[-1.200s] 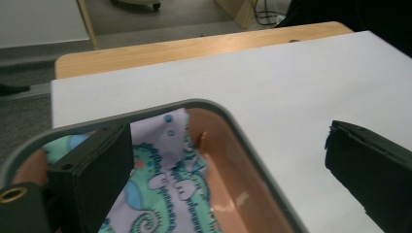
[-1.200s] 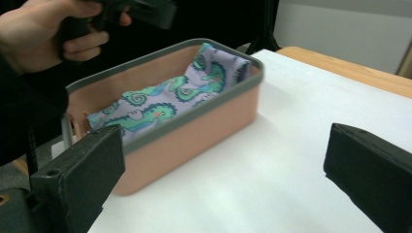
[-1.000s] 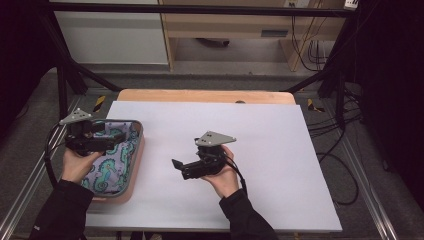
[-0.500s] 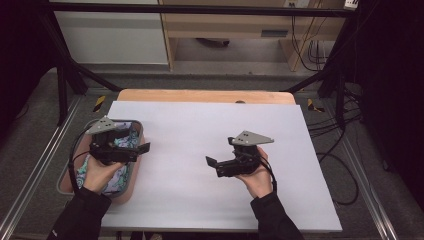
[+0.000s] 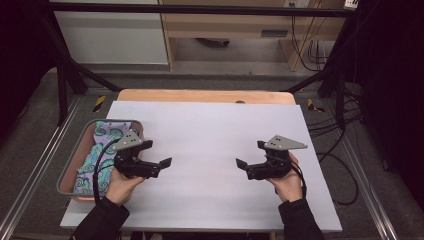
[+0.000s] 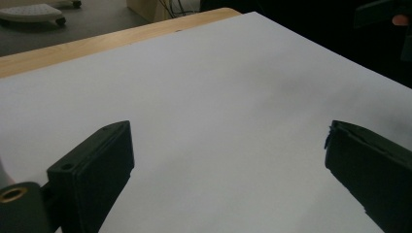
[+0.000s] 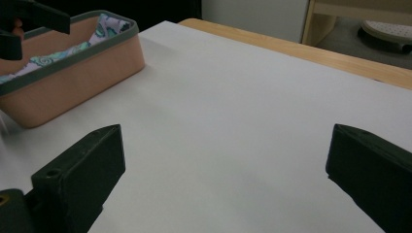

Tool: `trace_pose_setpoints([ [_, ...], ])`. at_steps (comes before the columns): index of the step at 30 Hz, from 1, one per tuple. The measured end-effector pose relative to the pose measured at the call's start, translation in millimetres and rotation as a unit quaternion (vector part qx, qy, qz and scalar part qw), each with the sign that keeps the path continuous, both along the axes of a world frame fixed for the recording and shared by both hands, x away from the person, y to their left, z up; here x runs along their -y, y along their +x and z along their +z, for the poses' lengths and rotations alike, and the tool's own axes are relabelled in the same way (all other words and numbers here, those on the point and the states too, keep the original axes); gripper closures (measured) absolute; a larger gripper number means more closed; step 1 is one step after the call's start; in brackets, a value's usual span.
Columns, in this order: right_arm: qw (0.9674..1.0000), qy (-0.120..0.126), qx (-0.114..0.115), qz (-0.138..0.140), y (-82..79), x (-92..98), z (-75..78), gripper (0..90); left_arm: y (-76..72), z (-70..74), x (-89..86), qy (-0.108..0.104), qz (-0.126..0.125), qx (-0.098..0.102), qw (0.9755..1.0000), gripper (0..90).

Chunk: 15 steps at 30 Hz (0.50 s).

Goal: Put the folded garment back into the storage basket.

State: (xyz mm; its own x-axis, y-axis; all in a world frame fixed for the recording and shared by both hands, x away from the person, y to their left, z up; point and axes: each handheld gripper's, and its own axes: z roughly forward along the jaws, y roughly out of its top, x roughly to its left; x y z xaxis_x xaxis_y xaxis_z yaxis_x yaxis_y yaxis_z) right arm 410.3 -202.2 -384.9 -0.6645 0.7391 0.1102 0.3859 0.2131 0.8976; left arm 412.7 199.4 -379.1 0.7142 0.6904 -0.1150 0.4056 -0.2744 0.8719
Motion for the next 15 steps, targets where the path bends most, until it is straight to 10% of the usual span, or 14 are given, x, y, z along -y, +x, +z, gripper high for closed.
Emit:
trace_pose_setpoints([
  [15, 0.9994, -0.012, -0.030, -0.009, -6.7, 41.3, -49.7, 0.5, -19.0, -51.2, 15.4, 0.010, -0.024, -0.015, 0.9995, 3.3],
])
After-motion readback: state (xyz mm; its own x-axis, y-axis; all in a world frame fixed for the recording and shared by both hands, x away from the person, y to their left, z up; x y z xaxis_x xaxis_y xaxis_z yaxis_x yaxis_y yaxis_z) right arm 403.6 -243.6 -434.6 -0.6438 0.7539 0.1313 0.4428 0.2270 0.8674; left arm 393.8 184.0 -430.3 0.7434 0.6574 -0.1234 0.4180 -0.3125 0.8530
